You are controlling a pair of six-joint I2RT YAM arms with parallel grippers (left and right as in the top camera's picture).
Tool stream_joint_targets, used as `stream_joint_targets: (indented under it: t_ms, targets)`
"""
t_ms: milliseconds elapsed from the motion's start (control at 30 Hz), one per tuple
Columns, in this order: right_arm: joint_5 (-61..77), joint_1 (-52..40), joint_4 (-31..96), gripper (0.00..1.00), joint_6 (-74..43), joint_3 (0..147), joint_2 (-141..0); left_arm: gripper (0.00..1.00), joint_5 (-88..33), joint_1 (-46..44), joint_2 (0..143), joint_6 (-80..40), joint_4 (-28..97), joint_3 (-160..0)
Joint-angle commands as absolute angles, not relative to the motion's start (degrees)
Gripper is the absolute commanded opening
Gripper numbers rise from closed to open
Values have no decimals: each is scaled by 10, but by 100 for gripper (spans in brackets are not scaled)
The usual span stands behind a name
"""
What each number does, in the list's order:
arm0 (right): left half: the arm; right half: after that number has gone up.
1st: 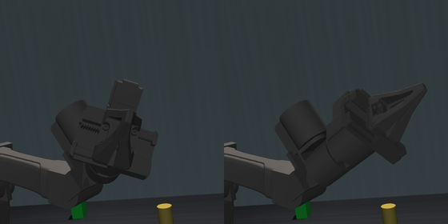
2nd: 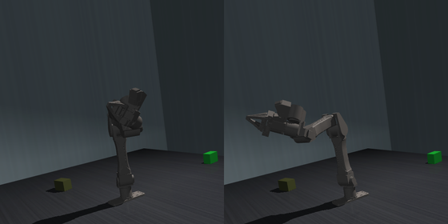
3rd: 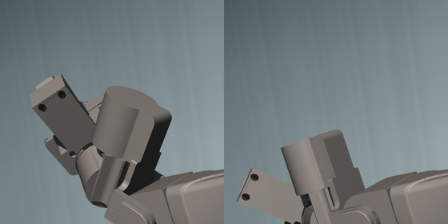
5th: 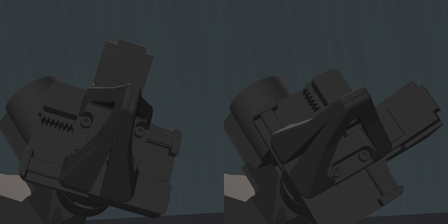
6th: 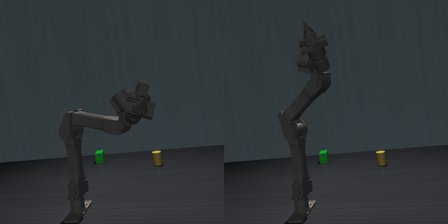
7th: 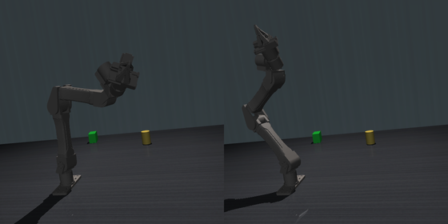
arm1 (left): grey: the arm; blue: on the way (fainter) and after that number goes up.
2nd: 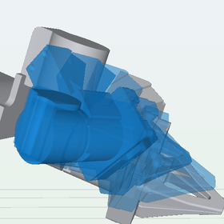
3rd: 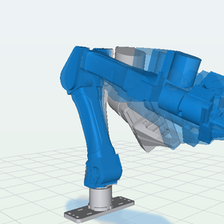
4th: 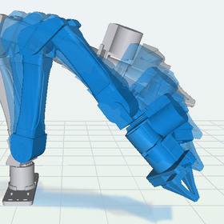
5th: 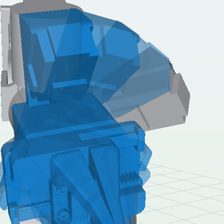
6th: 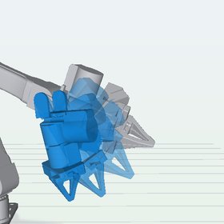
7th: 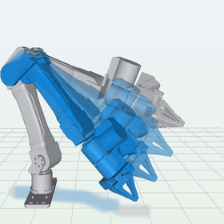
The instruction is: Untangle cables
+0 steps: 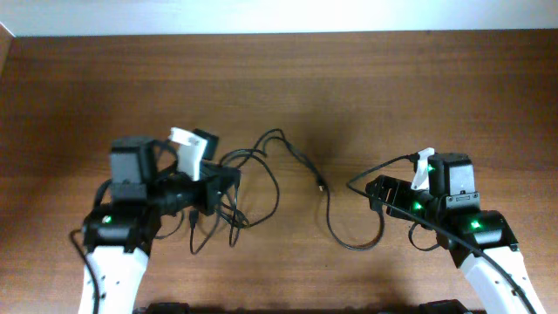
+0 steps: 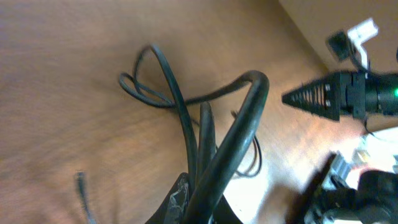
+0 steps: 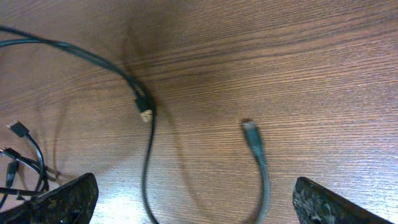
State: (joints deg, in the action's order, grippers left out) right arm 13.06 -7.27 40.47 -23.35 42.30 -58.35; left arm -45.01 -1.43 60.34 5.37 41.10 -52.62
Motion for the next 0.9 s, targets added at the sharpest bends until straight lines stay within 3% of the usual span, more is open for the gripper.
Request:
stream_joint_targets:
  t_ms: [0, 367, 467, 867]
  targets:
    - [138, -70, 404, 99, -227, 421, -586, 0, -450, -59, 644, 52, 404, -540]
    - [137, -70, 404, 99, -227, 421, -586, 0, -314, -183, 780, 11, 374, -540]
    - [138, -71, 404, 99, -227, 421, -586, 19, -314, -203, 807, 10, 361, -540]
    - [133, -70, 410, 99, -213, 421, -586, 55, -246, -218, 800, -71, 352, -540]
